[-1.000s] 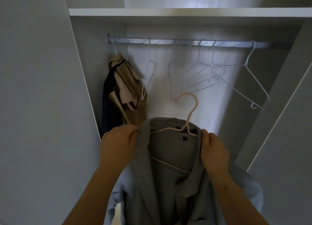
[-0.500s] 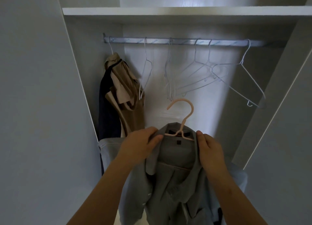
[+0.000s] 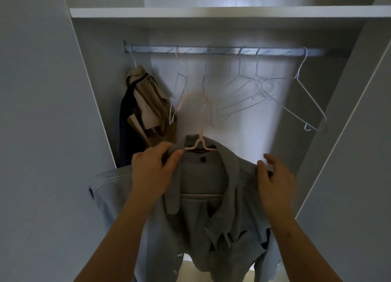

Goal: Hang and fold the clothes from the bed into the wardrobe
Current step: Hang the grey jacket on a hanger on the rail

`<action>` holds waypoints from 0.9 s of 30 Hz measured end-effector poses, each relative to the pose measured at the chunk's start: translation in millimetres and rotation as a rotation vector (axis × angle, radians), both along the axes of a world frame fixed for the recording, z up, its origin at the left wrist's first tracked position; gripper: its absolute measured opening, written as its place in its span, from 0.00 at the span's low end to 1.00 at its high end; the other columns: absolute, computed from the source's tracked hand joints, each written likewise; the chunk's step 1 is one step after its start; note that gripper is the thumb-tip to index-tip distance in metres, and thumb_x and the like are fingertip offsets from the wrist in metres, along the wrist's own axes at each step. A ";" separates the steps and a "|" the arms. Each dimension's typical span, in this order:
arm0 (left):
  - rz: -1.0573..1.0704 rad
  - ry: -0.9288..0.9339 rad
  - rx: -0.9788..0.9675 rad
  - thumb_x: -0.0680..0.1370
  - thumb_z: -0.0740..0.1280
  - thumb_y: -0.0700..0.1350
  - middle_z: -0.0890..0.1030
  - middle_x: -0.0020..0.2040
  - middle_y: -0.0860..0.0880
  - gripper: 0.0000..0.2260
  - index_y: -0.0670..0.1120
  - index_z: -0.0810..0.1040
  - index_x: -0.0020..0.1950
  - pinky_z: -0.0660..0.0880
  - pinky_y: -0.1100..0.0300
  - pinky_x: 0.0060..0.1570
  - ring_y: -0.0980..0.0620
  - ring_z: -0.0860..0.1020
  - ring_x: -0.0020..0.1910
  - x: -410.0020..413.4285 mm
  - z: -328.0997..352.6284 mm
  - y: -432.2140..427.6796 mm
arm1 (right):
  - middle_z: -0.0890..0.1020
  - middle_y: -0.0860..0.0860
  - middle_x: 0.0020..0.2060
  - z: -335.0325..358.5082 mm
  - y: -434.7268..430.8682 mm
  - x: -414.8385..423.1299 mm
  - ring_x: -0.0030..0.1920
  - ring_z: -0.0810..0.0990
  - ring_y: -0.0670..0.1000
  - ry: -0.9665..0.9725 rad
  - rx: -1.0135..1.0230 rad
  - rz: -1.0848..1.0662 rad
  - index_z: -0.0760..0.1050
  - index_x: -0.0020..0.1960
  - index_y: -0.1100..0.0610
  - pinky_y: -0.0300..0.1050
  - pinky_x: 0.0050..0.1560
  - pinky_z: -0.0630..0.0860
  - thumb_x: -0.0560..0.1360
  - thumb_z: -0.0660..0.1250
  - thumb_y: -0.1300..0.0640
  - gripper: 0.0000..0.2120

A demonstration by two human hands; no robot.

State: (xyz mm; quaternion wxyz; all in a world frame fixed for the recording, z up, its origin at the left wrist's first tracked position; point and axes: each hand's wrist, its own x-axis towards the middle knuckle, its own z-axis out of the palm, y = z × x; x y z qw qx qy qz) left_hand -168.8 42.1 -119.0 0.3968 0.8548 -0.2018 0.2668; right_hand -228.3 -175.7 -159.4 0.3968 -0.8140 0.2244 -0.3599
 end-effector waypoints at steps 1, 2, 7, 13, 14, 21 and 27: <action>0.034 0.004 -0.052 0.73 0.61 0.54 0.75 0.32 0.51 0.15 0.44 0.79 0.46 0.73 0.43 0.46 0.46 0.76 0.35 0.8 2.0 4.0 | 0.75 0.55 0.61 -3.3 -4.5 -1.0 0.62 0.72 0.58 0.023 0.024 -0.042 0.72 0.64 0.56 0.59 0.67 0.63 0.77 0.62 0.56 0.16; 0.059 0.013 -0.091 0.72 0.61 0.55 0.75 0.33 0.51 0.16 0.45 0.78 0.49 0.73 0.42 0.47 0.46 0.76 0.35 1.4 3.5 7.2 | 0.73 0.56 0.64 -7.0 -8.4 -1.1 0.64 0.70 0.59 0.023 0.046 -0.060 0.70 0.65 0.56 0.60 0.67 0.62 0.75 0.64 0.59 0.19; 0.079 0.054 -0.128 0.73 0.59 0.56 0.74 0.31 0.57 0.08 0.55 0.74 0.45 0.72 0.40 0.51 0.51 0.75 0.37 5.2 6.8 18.9 | 0.76 0.55 0.57 -19.0 -21.0 2.9 0.49 0.74 0.53 0.046 0.208 0.018 0.69 0.61 0.59 0.48 0.51 0.71 0.70 0.65 0.68 0.20; 0.068 0.038 -0.082 0.73 0.60 0.55 0.80 0.37 0.50 0.08 0.55 0.77 0.46 0.74 0.44 0.48 0.48 0.78 0.39 16.1 6.5 50.0 | 0.78 0.52 0.38 -14.6 -48.8 -1.6 0.41 0.76 0.54 0.028 0.086 -0.106 0.79 0.48 0.60 0.31 0.33 0.62 0.74 0.62 0.68 0.08; 0.055 0.049 -0.081 0.73 0.61 0.55 0.80 0.37 0.49 0.08 0.55 0.77 0.46 0.74 0.44 0.48 0.48 0.78 0.39 16.8 5.2 52.7 | 0.77 0.50 0.38 -10.9 -51.0 -1.5 0.40 0.75 0.52 0.013 0.054 -0.118 0.79 0.48 0.59 0.33 0.34 0.62 0.74 0.62 0.67 0.08; 0.052 0.079 -0.179 0.74 0.64 0.53 0.79 0.36 0.57 0.04 0.63 0.75 0.41 0.74 0.50 0.48 0.54 0.78 0.40 16.1 0.8 54.7 | 0.74 0.51 0.47 -17.2 -24.5 5.4 0.41 0.72 0.42 0.132 0.399 0.196 0.69 0.54 0.57 0.38 0.36 0.66 0.73 0.63 0.66 0.11; 0.071 0.066 -0.204 0.72 0.62 0.55 0.78 0.33 0.60 0.06 0.65 0.73 0.37 0.71 0.55 0.44 0.59 0.76 0.36 15.8 2.7 62.6 | 0.78 0.48 0.40 -17.9 -20.0 3.9 0.37 0.75 0.43 0.073 0.199 0.101 0.73 0.46 0.51 0.26 0.33 0.67 0.73 0.62 0.68 0.12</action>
